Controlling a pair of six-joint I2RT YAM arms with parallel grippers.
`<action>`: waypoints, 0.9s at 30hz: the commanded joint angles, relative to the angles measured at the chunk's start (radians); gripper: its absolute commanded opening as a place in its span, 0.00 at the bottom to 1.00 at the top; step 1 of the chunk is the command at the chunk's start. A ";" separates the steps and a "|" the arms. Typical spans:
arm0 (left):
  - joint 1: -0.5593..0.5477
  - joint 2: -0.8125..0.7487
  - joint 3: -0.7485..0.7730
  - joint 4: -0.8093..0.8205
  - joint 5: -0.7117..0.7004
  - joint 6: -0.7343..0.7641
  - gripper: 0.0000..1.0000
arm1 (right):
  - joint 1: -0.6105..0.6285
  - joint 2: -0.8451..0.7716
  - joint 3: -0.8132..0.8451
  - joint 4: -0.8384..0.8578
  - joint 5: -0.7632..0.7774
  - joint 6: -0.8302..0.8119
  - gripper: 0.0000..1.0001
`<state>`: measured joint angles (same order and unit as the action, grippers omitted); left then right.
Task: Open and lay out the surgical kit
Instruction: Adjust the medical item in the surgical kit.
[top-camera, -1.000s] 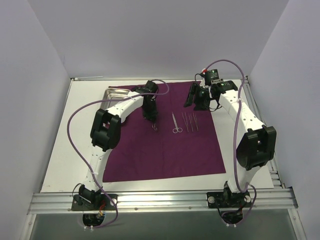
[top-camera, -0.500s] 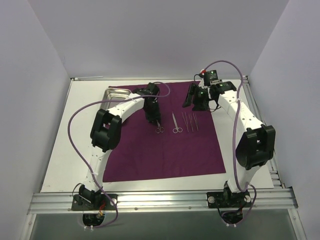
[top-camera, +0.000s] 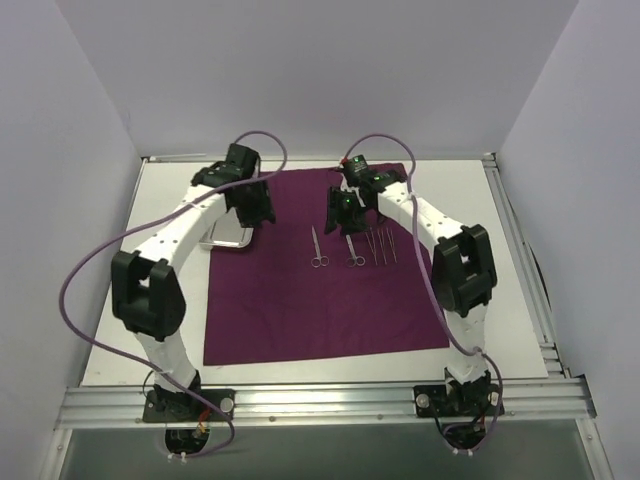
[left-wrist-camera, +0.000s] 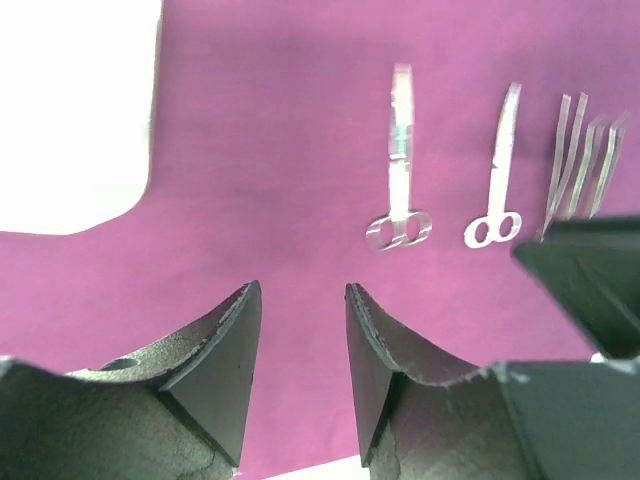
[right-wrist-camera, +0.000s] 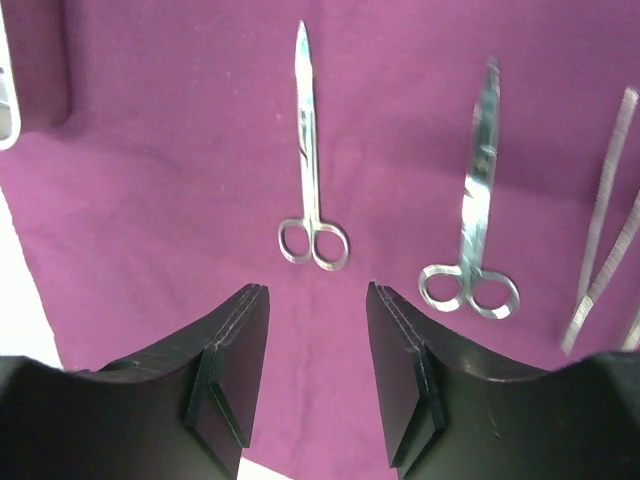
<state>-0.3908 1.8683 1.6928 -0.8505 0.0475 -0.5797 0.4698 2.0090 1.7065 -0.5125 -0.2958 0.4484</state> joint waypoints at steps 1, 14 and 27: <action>0.058 -0.148 -0.099 0.014 -0.035 0.073 0.48 | 0.044 0.054 0.090 -0.020 0.119 0.004 0.44; 0.205 -0.403 -0.260 -0.007 0.035 0.130 0.52 | 0.185 0.258 0.304 -0.142 0.291 0.033 0.35; 0.262 -0.434 -0.303 0.008 0.103 0.144 0.53 | 0.214 0.303 0.278 -0.178 0.365 0.058 0.29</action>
<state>-0.1429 1.4662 1.3964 -0.8631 0.1154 -0.4564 0.6788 2.3070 1.9823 -0.6479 0.0231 0.4881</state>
